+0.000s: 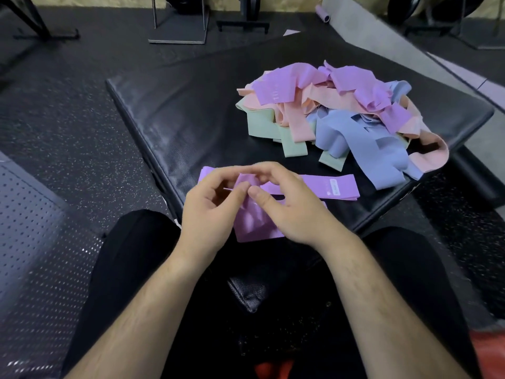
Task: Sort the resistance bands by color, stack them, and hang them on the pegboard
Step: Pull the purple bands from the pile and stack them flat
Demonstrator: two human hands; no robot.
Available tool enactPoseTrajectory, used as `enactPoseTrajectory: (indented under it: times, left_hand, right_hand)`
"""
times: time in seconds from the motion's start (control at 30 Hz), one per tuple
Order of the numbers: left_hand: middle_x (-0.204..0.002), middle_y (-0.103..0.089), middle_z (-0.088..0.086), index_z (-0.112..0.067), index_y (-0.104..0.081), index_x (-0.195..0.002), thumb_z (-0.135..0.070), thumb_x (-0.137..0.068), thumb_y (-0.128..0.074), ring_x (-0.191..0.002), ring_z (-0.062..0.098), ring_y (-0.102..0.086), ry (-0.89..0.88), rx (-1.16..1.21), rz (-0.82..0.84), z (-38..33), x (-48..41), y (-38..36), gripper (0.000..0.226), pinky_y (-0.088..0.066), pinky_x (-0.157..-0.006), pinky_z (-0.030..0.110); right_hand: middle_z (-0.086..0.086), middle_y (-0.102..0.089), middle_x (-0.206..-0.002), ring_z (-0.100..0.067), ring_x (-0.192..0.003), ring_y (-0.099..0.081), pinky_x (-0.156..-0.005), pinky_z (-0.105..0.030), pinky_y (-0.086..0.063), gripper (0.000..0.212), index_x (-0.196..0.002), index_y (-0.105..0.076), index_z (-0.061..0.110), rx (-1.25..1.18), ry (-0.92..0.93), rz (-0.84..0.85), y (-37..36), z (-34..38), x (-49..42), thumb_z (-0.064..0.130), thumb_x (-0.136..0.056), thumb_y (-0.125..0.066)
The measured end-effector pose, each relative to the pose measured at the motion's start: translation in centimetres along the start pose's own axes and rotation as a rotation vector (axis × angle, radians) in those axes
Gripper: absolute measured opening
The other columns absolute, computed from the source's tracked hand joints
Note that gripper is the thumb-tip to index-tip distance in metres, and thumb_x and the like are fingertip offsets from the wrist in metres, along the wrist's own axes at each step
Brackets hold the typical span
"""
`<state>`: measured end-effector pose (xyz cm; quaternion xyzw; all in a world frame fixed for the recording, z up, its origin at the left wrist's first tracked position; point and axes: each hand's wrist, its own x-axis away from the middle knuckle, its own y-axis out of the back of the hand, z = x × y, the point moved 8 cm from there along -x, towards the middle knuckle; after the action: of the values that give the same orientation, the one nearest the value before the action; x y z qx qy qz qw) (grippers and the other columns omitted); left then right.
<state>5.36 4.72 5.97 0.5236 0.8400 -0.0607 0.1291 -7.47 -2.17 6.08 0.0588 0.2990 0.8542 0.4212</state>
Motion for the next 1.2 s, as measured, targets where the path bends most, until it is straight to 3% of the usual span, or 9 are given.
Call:
enactPoseTrajectory:
  times: [0.07, 0.17, 0.37, 0.53, 0.73, 0.87, 0.97, 1.1, 1.2]
  left_hand:
    - [-0.092, -0.072, -0.002, -0.017, -0.073, -0.107, -0.005, -0.093, -0.067, -0.082, 0.011, -0.064, 0.006, 0.06, -0.056, 0.2, -0.4, 1.1, 0.02, -0.051, -0.078, 0.025]
    - [-0.089, -0.07, -0.003, -0.017, -0.074, -0.103, 0.0, -0.093, -0.066, -0.08, 0.008, -0.059, 0.044, 0.115, -0.138, 1.0, -1.1, 3.0, 0.021, -0.049, -0.076, 0.018]
    - [-0.093, -0.072, -0.004, -0.022, -0.077, -0.096, -0.002, -0.093, -0.065, -0.088, 0.011, -0.062, 0.113, 0.217, -0.273, 2.8, -2.6, 5.5, 0.024, -0.048, -0.08, 0.024]
    - [-0.102, -0.071, 0.006, -0.021, -0.078, -0.089, -0.009, -0.089, -0.068, -0.089, 0.019, -0.062, 0.202, 0.257, -0.393, 4.6, -2.9, 7.5, 0.016, -0.056, -0.072, 0.03]
    - [-0.103, -0.07, 0.008, -0.018, -0.077, -0.091, -0.009, -0.089, -0.07, -0.087, 0.019, -0.06, 0.233, 0.219, -0.385, 5.3, -3.0, 7.0, 0.011, -0.048, -0.088, 0.036]
    - [-0.106, -0.07, 0.009, -0.023, -0.078, -0.089, -0.012, -0.088, -0.07, -0.092, 0.019, -0.061, 0.225, 0.18, -0.359, 5.3, -3.0, 6.1, 0.014, -0.048, -0.09, 0.037]
    - [-0.105, -0.07, 0.006, -0.027, -0.078, -0.086, -0.012, -0.088, -0.07, -0.092, 0.018, -0.061, 0.207, 0.161, -0.365, 4.9, -3.0, 6.0, 0.017, -0.047, -0.09, 0.035]
    - [-0.084, -0.07, -0.01, -0.026, -0.075, -0.09, -0.008, -0.091, -0.069, -0.081, 0.006, -0.061, 0.193, 0.101, -0.397, 4.6, -2.8, 6.1, 0.019, -0.048, -0.079, 0.018]
    - [-0.084, -0.071, -0.011, -0.027, -0.075, -0.093, -0.012, -0.092, -0.071, -0.079, 0.003, -0.06, 0.183, 0.0, -0.394, 4.6, -2.8, 6.2, 0.016, -0.048, -0.077, 0.016]
  right_hand:
    - [0.01, -0.063, -0.1, -0.008, -0.103, -0.057, -0.093, -0.027, -0.045, 0.019, -0.103, -0.064, 0.027, -0.014, -0.038, 0.033, -0.1, 0.1, -0.8, 0.044, -0.095, -0.065]
    - [0.001, -0.049, -0.076, -0.012, -0.072, -0.047, -0.07, -0.03, -0.041, 0.036, -0.081, -0.056, 0.009, -0.1, -0.055, 0.115, 0.2, 0.3, -1.1, 0.039, -0.089, -0.076]
    - [0.011, -0.031, -0.065, -0.008, -0.061, -0.03, -0.058, -0.026, -0.025, 0.052, -0.065, -0.041, 0.014, 0.013, -0.132, 0.223, 3.1, -0.5, -0.6, 0.036, -0.08, -0.085]
    - [0.011, -0.047, -0.064, -0.007, -0.061, -0.04, -0.061, -0.027, -0.033, 0.037, -0.073, -0.06, 0.011, 0.003, -0.27, 0.093, 8.5, -4.4, 2.2, 0.036, -0.075, -0.087]
    - [0.014, -0.064, -0.071, -0.001, -0.066, -0.056, -0.066, -0.012, -0.044, 0.023, -0.082, -0.07, 0.018, -0.202, -0.306, -0.194, 12.7, -7.3, 5.4, 0.038, -0.075, -0.079]
    - [0.004, -0.067, -0.076, -0.008, -0.07, -0.058, -0.072, -0.022, -0.046, 0.026, -0.091, -0.069, 0.02, -0.307, -0.323, -0.261, 12.9, -8.6, 5.6, 0.041, -0.078, -0.076]
    - [0.002, -0.073, -0.087, -0.009, -0.073, -0.064, -0.076, -0.024, -0.051, 0.01, -0.097, -0.066, 0.022, -0.31, -0.324, -0.328, 13.3, -9.4, 5.3, 0.023, -0.091, -0.074]
    - [-0.001, -0.07, -0.081, -0.013, -0.064, -0.066, -0.062, -0.021, -0.051, 0.021, -0.11, -0.062, 0.021, -0.312, -0.328, -0.407, 13.5, -10.0, 5.0, 0.009, -0.095, -0.069]
    - [-0.002, -0.069, -0.089, -0.021, -0.075, -0.067, -0.075, -0.033, -0.054, 0.027, -0.109, -0.063, 0.032, -0.222, -0.291, -0.414, 13.5, -10.4, 4.5, 0.01, -0.095, -0.068]
